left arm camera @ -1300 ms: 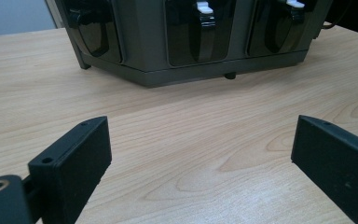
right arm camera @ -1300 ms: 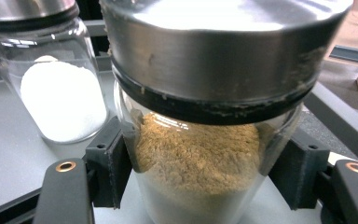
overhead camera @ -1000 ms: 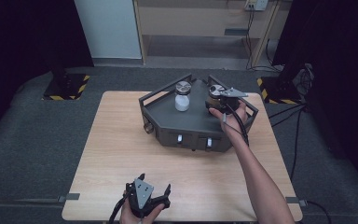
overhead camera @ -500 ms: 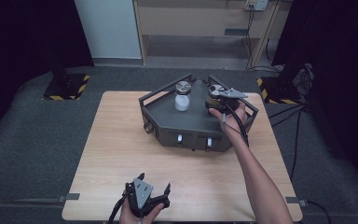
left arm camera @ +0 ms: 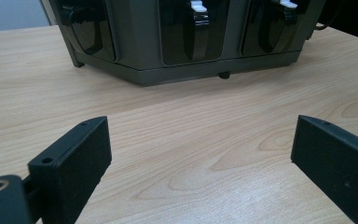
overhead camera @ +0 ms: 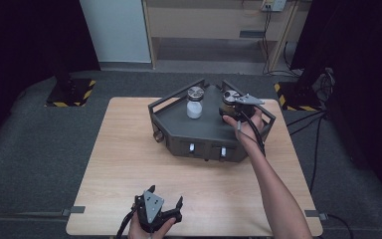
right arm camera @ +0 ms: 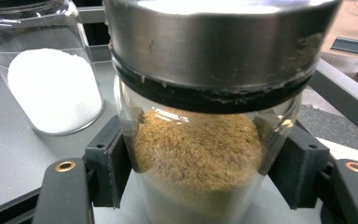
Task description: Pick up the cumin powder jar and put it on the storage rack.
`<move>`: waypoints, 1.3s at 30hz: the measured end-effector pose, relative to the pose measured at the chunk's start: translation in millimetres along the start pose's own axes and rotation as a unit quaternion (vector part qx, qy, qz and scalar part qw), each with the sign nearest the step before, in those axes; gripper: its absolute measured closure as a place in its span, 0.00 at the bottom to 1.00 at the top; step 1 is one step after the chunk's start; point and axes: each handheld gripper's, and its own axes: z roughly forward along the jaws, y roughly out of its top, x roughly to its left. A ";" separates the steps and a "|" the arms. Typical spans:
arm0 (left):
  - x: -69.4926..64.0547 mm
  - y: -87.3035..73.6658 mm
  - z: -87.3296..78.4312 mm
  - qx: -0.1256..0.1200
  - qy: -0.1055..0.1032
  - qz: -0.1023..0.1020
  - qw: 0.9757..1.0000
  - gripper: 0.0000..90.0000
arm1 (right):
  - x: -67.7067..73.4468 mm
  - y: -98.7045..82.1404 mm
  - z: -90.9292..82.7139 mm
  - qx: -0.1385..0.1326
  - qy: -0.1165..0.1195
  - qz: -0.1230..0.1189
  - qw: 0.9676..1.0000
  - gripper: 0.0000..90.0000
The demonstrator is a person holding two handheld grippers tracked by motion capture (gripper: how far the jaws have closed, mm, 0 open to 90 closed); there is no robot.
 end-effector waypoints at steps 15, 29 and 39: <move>1.9 0.1 0.8 0.001 0.002 -0.004 1.000 0.04 | -3.1 -6.1 -1.5 -0.004 0.011 0.013 1.000 0.17; 0.1 1.1 0.4 0.000 -0.002 -0.007 1.000 0.04 | -6.0 -3.6 -36.0 -0.018 0.031 0.039 0.999 0.06; -2.3 1.0 -1.4 -0.001 0.001 -0.001 1.000 0.04 | -2.2 -18.1 -85.3 -0.041 0.044 0.023 0.998 0.07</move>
